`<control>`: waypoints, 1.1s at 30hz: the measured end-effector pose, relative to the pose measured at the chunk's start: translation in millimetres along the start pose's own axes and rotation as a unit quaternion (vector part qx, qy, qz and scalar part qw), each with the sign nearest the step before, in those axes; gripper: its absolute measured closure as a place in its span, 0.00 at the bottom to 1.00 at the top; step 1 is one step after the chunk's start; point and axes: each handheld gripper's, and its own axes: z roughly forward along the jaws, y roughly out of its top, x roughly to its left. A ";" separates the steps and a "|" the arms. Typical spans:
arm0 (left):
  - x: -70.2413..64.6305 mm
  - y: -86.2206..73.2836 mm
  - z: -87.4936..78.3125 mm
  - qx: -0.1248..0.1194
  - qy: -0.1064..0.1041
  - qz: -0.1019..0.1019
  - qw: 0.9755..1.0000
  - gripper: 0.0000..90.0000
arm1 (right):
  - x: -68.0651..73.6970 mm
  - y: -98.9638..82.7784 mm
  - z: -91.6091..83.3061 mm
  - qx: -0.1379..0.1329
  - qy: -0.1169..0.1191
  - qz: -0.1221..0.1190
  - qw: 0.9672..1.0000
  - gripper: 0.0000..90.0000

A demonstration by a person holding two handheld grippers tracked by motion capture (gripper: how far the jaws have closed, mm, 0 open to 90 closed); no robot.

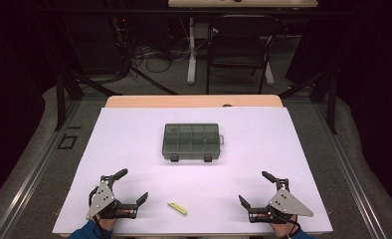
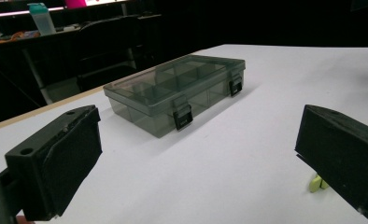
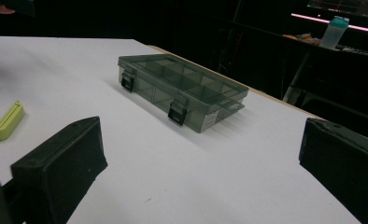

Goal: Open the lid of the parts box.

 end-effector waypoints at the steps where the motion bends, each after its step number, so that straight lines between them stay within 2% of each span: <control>1: 0.0 0.0 0.4 0.001 0.000 0.000 1.000 0.00 | 0.1 0.1 0.2 -0.002 0.000 0.000 1.000 0.00; 9: 1.8 0.8 4.8 0.012 0.000 -0.004 1.000 0.00 | -0.4 0.2 4.2 0.007 0.001 -0.004 1.000 0.00; 15: 4.3 2.7 10.6 0.020 0.004 -0.003 1.000 0.00 | 2.1 1.9 15.1 0.023 0.015 -0.002 1.000 0.00; 18: 5.8 4.2 13.7 0.028 0.003 -0.013 1.000 0.00 | 1.6 4.2 20.3 0.030 0.022 -0.003 0.999 0.00; 22: 6.9 7.4 19.4 0.043 -0.005 -0.022 0.999 0.00 | 1.5 8.4 29.8 0.034 0.030 -0.005 0.999 0.00; 25: 7.8 9.8 24.8 0.051 -0.013 -0.026 0.998 0.00 | 3.0 12.1 37.1 0.048 0.039 -0.011 0.998 0.00; 30: 8.0 15.6 36.0 0.061 -0.021 -0.018 0.998 0.00 | 0.6 14.4 51.8 0.069 0.050 -0.009 0.996 0.00; 33: 10.6 19.5 43.2 0.070 -0.028 -0.019 0.997 0.00 | -2.2 15.3 56.8 0.073 0.053 -0.003 0.996 0.00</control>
